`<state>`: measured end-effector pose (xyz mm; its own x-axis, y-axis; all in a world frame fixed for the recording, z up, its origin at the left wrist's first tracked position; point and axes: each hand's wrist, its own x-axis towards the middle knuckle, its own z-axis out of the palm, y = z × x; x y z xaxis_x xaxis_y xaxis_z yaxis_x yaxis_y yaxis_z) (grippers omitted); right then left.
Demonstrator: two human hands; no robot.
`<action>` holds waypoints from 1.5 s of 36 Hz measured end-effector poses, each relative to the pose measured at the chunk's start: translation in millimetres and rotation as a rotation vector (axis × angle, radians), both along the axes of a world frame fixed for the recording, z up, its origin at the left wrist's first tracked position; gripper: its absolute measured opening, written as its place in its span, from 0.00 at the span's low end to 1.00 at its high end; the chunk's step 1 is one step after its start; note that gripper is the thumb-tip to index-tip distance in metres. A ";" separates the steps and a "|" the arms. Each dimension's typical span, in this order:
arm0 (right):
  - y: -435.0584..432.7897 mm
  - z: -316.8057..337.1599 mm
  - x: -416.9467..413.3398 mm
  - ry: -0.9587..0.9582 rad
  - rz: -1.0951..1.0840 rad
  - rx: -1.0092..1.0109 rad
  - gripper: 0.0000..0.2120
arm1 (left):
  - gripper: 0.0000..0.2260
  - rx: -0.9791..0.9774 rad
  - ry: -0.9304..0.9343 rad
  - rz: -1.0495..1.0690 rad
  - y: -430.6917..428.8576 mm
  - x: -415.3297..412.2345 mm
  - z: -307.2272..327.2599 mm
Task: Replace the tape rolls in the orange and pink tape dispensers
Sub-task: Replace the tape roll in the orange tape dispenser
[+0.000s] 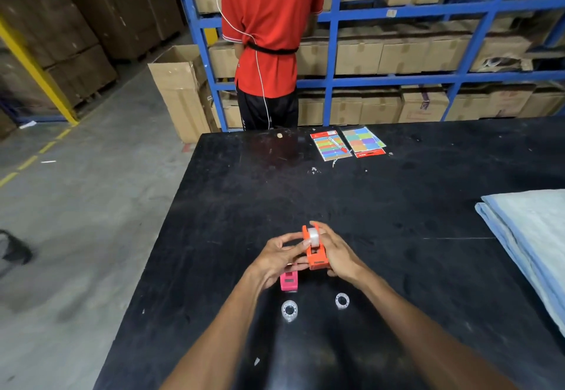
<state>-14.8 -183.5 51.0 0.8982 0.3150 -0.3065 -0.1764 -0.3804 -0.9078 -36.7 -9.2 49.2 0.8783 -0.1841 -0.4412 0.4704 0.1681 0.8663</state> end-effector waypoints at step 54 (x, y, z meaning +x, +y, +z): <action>-20.1 23.4 4.2 -1.000 0.259 -0.393 0.02 | 0.19 -0.068 0.083 0.041 8.1 8.6 -3.3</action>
